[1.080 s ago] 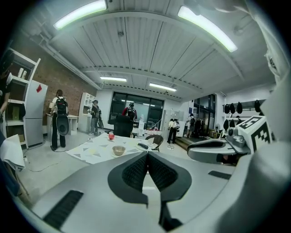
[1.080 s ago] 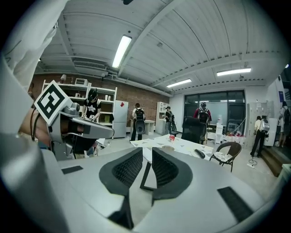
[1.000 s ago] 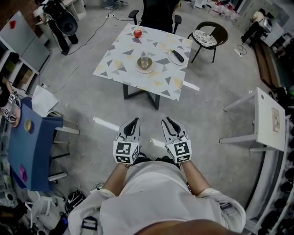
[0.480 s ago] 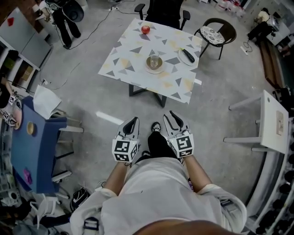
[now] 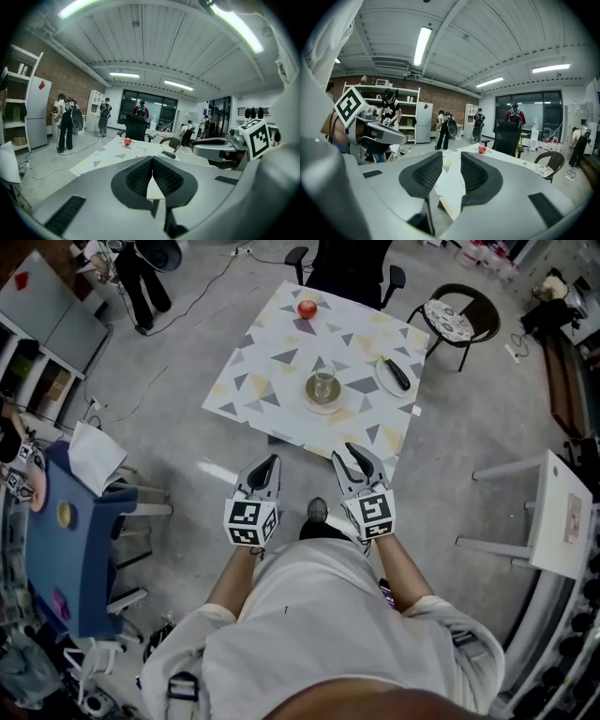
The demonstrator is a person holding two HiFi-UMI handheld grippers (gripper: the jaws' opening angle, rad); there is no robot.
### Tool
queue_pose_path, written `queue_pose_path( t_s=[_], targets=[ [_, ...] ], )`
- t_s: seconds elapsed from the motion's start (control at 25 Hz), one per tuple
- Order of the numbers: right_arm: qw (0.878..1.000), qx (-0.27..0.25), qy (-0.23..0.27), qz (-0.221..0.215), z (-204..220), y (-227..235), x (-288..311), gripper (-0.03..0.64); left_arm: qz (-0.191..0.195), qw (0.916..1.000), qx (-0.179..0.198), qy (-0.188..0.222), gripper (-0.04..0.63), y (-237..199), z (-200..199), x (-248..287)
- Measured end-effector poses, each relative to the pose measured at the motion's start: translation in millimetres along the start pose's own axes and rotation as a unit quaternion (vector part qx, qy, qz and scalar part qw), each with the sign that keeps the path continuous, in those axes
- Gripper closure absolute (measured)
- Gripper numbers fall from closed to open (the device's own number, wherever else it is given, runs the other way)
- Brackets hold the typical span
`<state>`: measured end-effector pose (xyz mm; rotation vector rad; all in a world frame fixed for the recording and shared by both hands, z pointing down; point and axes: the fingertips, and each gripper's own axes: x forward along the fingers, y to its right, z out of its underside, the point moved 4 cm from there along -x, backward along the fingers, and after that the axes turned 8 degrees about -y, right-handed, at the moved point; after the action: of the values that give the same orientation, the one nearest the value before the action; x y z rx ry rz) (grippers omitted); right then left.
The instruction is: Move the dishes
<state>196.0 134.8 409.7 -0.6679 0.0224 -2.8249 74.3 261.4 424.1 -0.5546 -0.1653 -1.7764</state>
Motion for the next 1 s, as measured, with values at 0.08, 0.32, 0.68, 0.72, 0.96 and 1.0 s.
queue_pose_path(
  t_s=[0.08,0.32,0.68,0.72,0.96,1.0],
  targets=[
    [1.000,-0.003,0.003,0.000,-7.3,17.9,17.8,0.509,-0.001,1.0000,0.003,0.000,0.575,-7.6,-13.3,20.4],
    [1.000,0.003,0.006,-0.013,-31.3,57.3,64.2,0.492,0.002,0.9999,0.004,-0.012,0.575,-27.0,-40.7,76.2],
    [0.999,0.035,-0.006,0.033,-35.4,101.3,123.8,0.492,0.048,0.9970,0.038,-0.046,0.575,-72.2,-66.8,150.3],
    [0.998,0.038,-0.010,0.042,-34.2,102.9,131.7,0.488,0.060,0.9959,0.044,-0.052,0.575,-79.9,-69.6,159.8],
    [0.988,0.094,-0.040,0.118,-33.3,98.8,171.1,0.476,0.151,0.9800,0.093,-0.091,0.575,-126.6,-89.7,209.0],
    [0.984,0.107,-0.048,0.132,-31.2,96.1,174.3,0.474,0.167,0.9761,0.100,-0.095,0.575,-132.4,-92.2,215.4]
  ],
)
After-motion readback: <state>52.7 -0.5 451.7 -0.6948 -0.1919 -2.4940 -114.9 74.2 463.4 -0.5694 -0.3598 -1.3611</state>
